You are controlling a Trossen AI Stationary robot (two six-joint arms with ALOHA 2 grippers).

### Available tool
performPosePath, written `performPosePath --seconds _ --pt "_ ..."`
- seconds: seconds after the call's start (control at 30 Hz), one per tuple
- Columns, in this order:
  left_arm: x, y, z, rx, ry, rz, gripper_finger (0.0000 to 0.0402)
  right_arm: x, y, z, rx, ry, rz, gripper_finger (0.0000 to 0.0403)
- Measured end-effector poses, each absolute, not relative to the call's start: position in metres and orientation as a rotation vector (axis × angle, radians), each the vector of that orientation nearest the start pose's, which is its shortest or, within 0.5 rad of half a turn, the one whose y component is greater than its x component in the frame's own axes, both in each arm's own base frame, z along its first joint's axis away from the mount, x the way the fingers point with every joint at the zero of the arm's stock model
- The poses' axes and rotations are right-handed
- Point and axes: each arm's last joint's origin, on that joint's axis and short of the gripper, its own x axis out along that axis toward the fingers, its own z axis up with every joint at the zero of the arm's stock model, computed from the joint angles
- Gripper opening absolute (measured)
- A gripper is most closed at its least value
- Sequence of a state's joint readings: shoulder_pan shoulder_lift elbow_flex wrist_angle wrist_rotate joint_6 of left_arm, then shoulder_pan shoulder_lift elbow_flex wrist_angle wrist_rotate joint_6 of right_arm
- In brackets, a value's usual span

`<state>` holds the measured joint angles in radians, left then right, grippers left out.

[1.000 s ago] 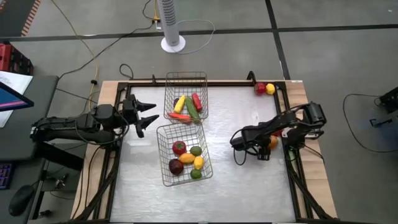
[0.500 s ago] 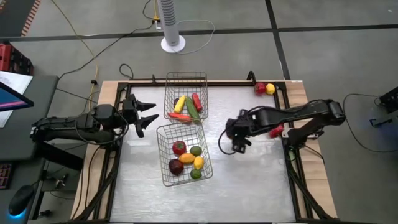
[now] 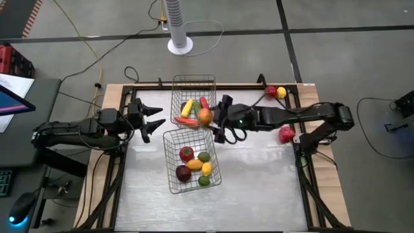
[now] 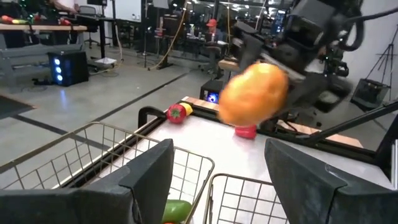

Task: Sort produce into baskets
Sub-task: Put the brown potato into the top basket, then put the yellow lemon into the bottom basket

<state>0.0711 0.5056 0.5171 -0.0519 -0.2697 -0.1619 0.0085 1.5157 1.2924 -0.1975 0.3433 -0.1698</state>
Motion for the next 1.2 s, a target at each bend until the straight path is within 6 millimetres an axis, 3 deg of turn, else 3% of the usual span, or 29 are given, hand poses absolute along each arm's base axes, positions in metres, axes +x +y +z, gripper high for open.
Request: performPosePath --seconds 0.13,0.3,0.5,0.73,0.9,1.07,1.2 --pt "0.129 0.017 0.29 -0.148 0.017 0.345 0.0239 0.364 -0.035 0.319 -0.293 0.425 -0.324 0.0329" --pt "0.129 0.017 0.29 -0.135 0.02 0.341 0.0239 0.38 -0.07 0.301 -0.267 0.543 -0.305 0.0384" --pt "0.128 0.017 0.289 -0.121 0.03 0.345 0.0239 0.375 -0.101 0.311 -0.336 0.801 -0.424 0.0379" --pt "0.128 0.016 0.289 -0.14 0.028 0.342 0.0239 0.307 -0.179 0.307 -0.188 1.066 -0.686 0.0366" --pt "0.129 0.016 0.289 -0.142 0.028 0.339 0.0239 0.255 -0.228 0.279 0.04 1.138 -0.818 0.0366" --pt "0.129 0.016 0.289 -0.135 0.029 0.341 0.0239 0.214 -0.255 0.244 0.168 1.234 -0.91 0.0366" --pt "0.128 0.017 0.289 -0.133 0.028 0.356 0.0239 0.192 -0.266 0.23 0.205 1.28 -0.948 0.0366"
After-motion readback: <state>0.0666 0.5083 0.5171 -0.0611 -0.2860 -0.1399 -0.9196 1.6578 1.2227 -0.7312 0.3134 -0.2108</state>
